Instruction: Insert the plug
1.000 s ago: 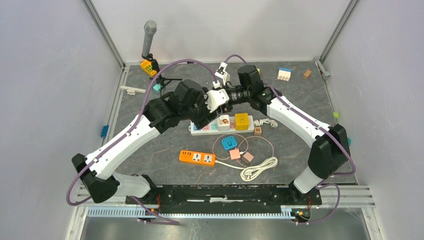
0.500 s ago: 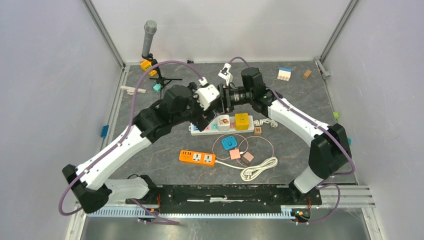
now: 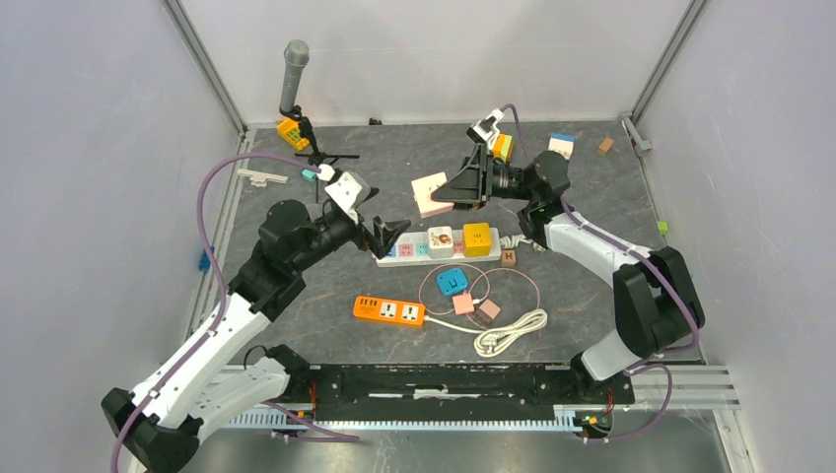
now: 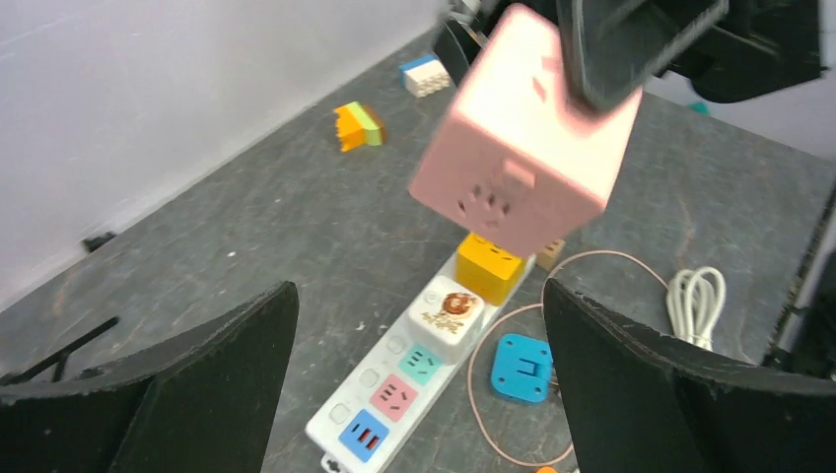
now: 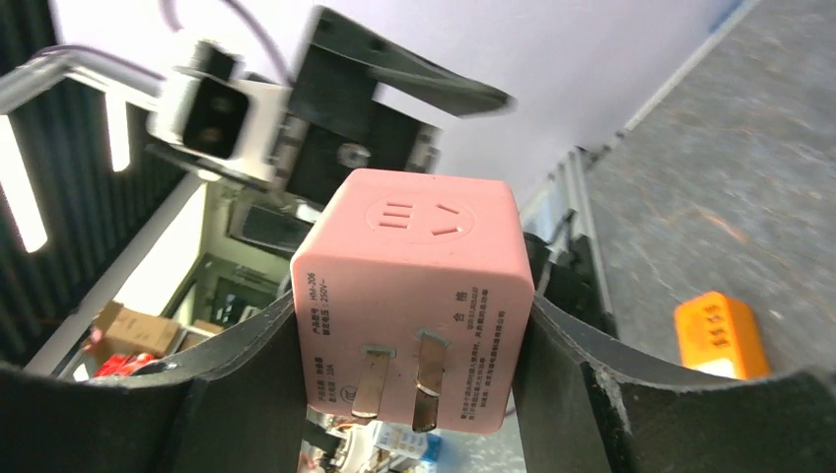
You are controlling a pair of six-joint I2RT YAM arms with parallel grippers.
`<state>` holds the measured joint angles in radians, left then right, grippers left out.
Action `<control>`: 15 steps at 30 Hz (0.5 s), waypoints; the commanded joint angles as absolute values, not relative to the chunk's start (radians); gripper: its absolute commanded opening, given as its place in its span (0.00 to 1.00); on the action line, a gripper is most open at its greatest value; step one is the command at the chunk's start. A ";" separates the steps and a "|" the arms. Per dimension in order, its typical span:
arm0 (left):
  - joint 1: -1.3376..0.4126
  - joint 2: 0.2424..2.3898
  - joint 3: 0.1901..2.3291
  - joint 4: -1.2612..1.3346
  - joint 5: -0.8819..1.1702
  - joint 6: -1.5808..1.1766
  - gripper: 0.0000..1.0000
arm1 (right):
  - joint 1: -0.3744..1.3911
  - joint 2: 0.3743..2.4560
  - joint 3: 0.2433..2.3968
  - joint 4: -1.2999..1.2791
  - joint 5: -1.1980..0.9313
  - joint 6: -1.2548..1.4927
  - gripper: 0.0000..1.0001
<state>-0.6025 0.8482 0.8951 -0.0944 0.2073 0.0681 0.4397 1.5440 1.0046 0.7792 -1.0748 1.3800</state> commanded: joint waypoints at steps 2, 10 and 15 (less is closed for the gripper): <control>-0.597 0.855 0.823 0.166 0.408 0.117 1.00 | 0.434 1.596 1.005 1.529 -1.092 1.904 0.00; -0.599 0.922 0.834 0.290 0.521 0.201 1.00 | 0.434 1.579 0.996 1.335 -1.123 1.762 0.00; -0.615 0.974 0.867 0.339 0.559 0.204 1.00 | 0.434 1.575 0.987 1.316 -1.125 1.745 0.00</control>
